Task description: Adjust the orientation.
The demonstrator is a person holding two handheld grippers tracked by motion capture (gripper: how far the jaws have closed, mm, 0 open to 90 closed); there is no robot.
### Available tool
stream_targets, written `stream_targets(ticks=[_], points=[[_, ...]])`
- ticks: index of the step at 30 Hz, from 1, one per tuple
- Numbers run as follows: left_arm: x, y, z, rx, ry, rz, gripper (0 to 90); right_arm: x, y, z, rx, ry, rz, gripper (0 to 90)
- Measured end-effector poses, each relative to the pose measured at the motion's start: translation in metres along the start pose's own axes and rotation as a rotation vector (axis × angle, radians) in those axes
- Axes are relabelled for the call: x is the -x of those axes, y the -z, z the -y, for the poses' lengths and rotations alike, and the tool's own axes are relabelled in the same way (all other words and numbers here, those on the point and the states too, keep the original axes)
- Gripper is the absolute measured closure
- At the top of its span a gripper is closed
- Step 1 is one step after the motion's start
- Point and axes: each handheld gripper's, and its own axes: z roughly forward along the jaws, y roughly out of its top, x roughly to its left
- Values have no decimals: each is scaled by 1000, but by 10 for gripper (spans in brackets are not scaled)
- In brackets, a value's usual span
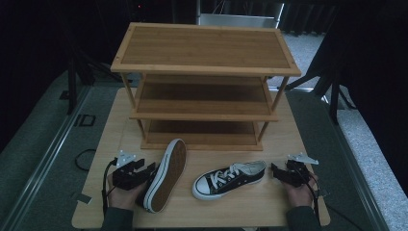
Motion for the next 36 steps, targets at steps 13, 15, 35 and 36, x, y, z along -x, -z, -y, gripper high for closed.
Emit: stream_targets(ticks=[13, 15, 35, 36], points=[[13, 3, -3, 3, -62, 27, 587, 0, 0, 0, 0, 2, -2, 269], [18, 4, -5, 3, -87, 41, 599, 0, 0, 0, 0, 2, -2, 269], [56, 5, -16, -28, -158, 220, 636, 0, 0, 0, 0, 3, -3, 269], [57, 5, -16, -26, -157, 229, 636, 0, 0, 0, 0, 3, -3, 269]])
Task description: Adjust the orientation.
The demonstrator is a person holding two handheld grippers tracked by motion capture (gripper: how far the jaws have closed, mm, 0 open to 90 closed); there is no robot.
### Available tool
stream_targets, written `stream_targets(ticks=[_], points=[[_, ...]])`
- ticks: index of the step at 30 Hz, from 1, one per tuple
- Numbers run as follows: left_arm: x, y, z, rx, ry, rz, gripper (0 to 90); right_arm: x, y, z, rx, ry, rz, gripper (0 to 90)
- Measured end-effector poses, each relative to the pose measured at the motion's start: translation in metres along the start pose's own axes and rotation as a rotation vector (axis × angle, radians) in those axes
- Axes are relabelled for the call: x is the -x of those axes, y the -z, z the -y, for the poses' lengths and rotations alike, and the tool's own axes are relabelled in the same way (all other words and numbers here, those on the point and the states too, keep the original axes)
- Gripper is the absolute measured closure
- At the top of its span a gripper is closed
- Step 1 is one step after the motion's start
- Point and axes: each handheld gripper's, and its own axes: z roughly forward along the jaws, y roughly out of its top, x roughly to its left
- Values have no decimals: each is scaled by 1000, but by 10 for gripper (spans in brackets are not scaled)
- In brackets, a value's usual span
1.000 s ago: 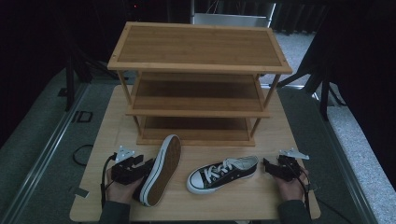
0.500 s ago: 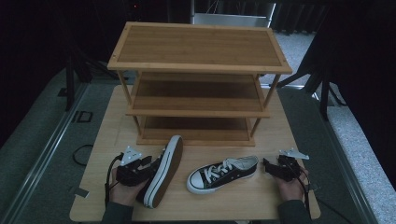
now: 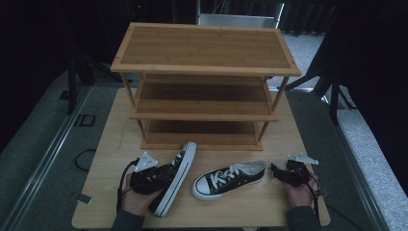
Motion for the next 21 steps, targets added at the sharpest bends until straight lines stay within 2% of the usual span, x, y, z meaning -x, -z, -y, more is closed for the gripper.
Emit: stream_targets(ticks=[3, 11, 13, 17, 19, 21], points=[[2, -3, 0, -2, 17, 49, 628, 0, 0, 0, 0, 0, 0, 269], [8, -5, -1, -5, 21, 67, 619, 0, 0, 0, 0, 1, -1, 269], [13, -5, -3, -10, 14, 90, 618, 0, 0, 0, 0, 0, 0, 269], [20, -6, -6, -17, -5, 101, 614, 0, 0, 0, 0, 0, 0, 269], [27, -4, -9, 2, 0, 134, 613, 0, 0, 0, 0, 1, 0, 269], [29, -3, -11, 12, 3, 148, 613, 0, 0, 0, 0, 1, 0, 269]])
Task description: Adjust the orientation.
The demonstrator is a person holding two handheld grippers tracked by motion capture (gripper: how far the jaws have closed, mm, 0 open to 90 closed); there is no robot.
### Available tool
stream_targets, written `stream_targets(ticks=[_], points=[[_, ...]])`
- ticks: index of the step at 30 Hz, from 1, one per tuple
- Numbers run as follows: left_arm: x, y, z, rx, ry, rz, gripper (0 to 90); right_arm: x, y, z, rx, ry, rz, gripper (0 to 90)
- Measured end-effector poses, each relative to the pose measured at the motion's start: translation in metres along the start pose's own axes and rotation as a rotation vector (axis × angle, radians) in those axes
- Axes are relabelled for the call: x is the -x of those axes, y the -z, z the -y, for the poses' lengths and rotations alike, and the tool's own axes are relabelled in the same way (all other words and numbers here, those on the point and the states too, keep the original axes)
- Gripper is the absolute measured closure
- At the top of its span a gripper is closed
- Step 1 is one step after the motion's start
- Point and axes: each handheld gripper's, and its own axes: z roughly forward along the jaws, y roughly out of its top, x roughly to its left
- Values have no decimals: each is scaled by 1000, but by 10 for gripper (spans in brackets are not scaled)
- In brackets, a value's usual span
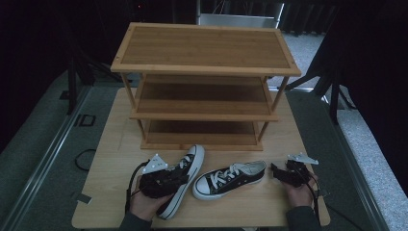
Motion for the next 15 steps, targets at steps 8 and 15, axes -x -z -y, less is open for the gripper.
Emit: stream_targets(ticks=[8, 15], points=[[2, 10, -5, 28, -24, -27, 614, 0, 0, 0, -1, 0, -1, 269], [-9, 23, -2, 30, -30, -88, 618, 0, 0, 0, 0, 0, -1, 269]])
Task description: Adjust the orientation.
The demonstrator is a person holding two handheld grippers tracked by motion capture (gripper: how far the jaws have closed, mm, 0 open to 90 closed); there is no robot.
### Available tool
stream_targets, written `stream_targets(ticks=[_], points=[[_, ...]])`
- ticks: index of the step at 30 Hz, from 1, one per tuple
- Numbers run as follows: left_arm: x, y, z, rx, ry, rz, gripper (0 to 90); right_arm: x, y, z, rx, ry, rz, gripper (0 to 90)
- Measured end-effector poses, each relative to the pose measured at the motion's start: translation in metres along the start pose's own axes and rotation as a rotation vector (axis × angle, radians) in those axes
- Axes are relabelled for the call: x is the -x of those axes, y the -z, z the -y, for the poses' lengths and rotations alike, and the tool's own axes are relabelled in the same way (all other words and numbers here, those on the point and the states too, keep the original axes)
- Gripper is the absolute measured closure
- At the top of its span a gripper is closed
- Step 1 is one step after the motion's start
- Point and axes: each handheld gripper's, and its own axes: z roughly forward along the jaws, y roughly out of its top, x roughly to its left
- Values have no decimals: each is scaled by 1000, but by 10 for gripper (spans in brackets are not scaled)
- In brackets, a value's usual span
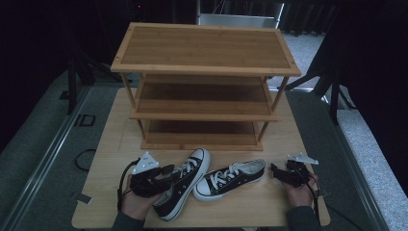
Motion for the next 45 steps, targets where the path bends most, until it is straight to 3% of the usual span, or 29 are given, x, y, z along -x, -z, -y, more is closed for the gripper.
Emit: stream_targets(ticks=[7, 22, 30, 32, 35, 42, 45], points=[[-10, 9, 9, -11, -4, -69, 623, 0, 0, 0, 0, 0, 0, 269], [-25, -4, 30, -103, 36, -77, 644, 0, 0, 0, 0, 0, 0, 269], [-27, -21, 36, -152, 47, -27, 667, 0, 0, 0, 0, 0, 0, 269], [-29, -24, 36, -148, 50, -3, 701, 0, 0, 0, 0, 0, 0, 269], [-29, -25, 36, -134, 46, 37, 860, 0, 0, 0, 0, 0, 0, 269], [-37, -17, 36, -86, 105, 52, 881, 0, 0, 0, 0, 0, 0, 269], [-39, -12, 36, -75, 113, 36, 882, 0, 0, 0, -1, 0, 0, 268]])
